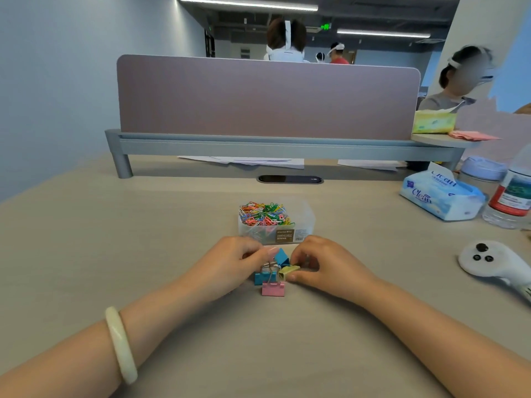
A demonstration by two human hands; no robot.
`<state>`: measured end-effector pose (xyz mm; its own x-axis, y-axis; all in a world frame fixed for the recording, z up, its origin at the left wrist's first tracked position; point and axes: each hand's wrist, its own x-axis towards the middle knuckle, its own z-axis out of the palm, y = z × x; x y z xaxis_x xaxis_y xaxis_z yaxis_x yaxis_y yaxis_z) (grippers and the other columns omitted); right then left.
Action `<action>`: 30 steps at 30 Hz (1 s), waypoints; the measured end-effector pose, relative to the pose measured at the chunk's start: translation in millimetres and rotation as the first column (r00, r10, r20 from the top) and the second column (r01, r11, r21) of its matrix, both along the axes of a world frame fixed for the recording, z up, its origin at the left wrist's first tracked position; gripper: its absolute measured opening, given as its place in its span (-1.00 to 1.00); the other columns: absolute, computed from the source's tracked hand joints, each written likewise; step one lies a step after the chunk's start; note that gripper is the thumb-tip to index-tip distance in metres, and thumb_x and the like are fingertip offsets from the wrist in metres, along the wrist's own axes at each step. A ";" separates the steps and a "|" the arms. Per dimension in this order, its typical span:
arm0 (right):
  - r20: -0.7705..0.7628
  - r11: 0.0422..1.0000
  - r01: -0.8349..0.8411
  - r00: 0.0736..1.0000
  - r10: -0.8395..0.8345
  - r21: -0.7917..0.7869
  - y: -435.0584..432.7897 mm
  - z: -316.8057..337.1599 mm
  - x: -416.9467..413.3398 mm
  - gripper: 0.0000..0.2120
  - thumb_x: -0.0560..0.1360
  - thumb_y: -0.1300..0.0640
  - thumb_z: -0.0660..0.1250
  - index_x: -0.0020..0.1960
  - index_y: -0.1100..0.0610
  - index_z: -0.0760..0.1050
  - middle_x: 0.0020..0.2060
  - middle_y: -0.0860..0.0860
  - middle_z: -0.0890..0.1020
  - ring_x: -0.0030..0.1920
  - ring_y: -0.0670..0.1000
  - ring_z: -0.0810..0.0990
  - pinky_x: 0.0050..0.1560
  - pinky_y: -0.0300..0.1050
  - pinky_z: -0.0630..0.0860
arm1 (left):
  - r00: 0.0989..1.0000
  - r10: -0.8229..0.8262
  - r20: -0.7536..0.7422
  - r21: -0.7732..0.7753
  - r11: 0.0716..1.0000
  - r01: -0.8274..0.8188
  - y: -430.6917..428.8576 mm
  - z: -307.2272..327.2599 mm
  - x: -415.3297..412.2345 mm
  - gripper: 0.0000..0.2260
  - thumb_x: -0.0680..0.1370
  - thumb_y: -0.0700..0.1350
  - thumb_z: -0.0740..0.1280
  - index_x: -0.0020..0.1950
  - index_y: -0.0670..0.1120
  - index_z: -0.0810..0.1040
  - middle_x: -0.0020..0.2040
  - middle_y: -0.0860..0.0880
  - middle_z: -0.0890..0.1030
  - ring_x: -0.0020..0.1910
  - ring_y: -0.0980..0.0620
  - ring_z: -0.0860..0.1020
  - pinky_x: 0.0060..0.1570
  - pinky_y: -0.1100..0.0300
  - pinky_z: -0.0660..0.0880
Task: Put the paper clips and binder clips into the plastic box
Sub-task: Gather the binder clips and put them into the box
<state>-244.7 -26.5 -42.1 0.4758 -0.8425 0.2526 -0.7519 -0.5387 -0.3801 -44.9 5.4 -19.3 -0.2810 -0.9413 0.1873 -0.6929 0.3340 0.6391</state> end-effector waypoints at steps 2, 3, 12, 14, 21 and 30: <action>0.008 0.998 -0.017 1.000 0.016 0.054 -2.9 1.6 -5.0 -0.78 0.33 -0.06 0.46 -0.10 -0.01 0.54 -0.18 -0.13 0.49 -0.21 -0.14 0.47 -0.09 -0.13 0.50 | 1.000 -0.016 0.001 -0.033 0.999 0.016 1.7 -2.0 0.1 -0.74 0.39 0.19 0.31 -0.16 0.03 0.62 -0.19 0.01 0.55 -0.25 0.13 0.46 -0.19 0.15 0.43; 0.015 0.996 -0.021 1.000 0.019 0.091 -4.3 3.0 -8.0 -0.80 0.33 -0.03 0.47 -0.11 -0.02 0.54 -0.15 -0.11 0.52 -0.18 -0.13 0.49 -0.06 -0.12 0.52 | 1.000 -0.026 0.011 -0.056 0.998 0.026 1.8 -3.3 -0.4 -0.73 0.34 0.18 0.37 -0.10 0.04 0.62 -0.19 0.07 0.52 -0.27 0.17 0.44 -0.22 0.23 0.41; 0.025 0.982 0.023 0.999 -0.028 0.190 -5.2 7.3 -15.6 -0.76 0.31 -0.11 0.46 -0.16 0.03 0.55 -0.18 -0.14 0.50 -0.17 -0.12 0.49 -0.03 -0.12 0.50 | 0.995 -0.071 0.071 -0.180 0.980 0.083 -2.1 -13.1 -5.4 -0.85 0.41 0.00 0.41 -0.10 -0.03 0.62 -0.29 0.14 0.46 -0.25 0.14 0.45 -0.20 0.23 0.39; 0.018 0.981 0.012 1.000 -0.016 0.195 -5.2 6.7 -13.2 -0.75 0.31 -0.11 0.46 -0.17 0.03 0.54 -0.18 -0.14 0.50 -0.18 -0.12 0.48 -0.03 -0.10 0.50 | 0.996 -0.069 0.062 -0.180 0.980 0.079 -2.6 -13.8 -4.1 -0.87 0.42 -0.02 0.40 -0.09 -0.03 0.63 -0.26 0.13 0.48 -0.22 0.14 0.46 -0.17 0.23 0.40; 0.067 0.982 0.108 0.991 -0.119 0.155 -9.6 18.8 -22.2 -0.72 0.34 -0.12 0.43 -0.04 0.01 0.56 -0.19 -0.10 0.52 -0.20 -0.11 0.45 -0.09 -0.19 0.43 | 0.995 -0.087 0.045 -0.176 0.980 0.093 -3.8 -15.1 2.1 -0.91 0.44 -0.04 0.39 -0.09 0.01 0.64 -0.29 0.21 0.47 -0.18 0.30 0.45 -0.25 0.46 0.32; 0.006 0.977 0.110 0.994 -0.113 0.186 -16.4 8.6 -17.3 -0.76 0.39 0.02 0.42 0.04 0.02 0.52 -0.08 -0.08 0.45 -0.18 -0.10 0.44 -0.07 -0.24 0.44 | 0.997 -0.069 0.044 -0.190 0.979 0.076 -7.6 -15.9 3.7 -0.89 0.45 -0.06 0.38 -0.06 -0.02 0.63 -0.24 0.21 0.47 -0.20 0.21 0.47 -0.22 0.45 0.32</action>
